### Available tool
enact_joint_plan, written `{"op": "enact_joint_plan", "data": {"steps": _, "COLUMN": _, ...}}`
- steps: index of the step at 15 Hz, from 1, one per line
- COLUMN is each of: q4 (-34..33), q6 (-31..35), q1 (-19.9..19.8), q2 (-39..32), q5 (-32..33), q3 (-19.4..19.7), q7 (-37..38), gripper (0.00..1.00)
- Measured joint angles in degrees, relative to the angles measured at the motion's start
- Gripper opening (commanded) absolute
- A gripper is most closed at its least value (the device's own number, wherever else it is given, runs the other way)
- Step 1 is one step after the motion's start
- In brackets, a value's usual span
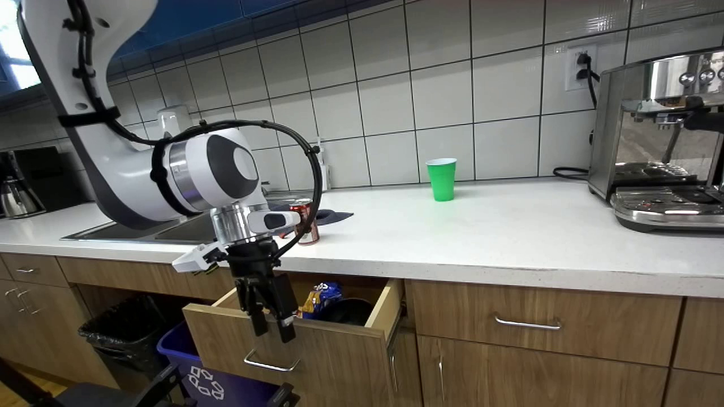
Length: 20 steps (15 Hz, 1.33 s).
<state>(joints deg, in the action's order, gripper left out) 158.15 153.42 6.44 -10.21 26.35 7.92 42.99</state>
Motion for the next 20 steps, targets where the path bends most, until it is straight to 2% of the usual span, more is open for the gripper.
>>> {"op": "enact_joint_plan", "data": {"steps": 20, "q4": -6.9, "q6": 0.0, "q1": 0.0, "q2": -4.1, "q5": -0.3, "q3": 1.0, "q7": 0.1, "gripper": 1.00}}
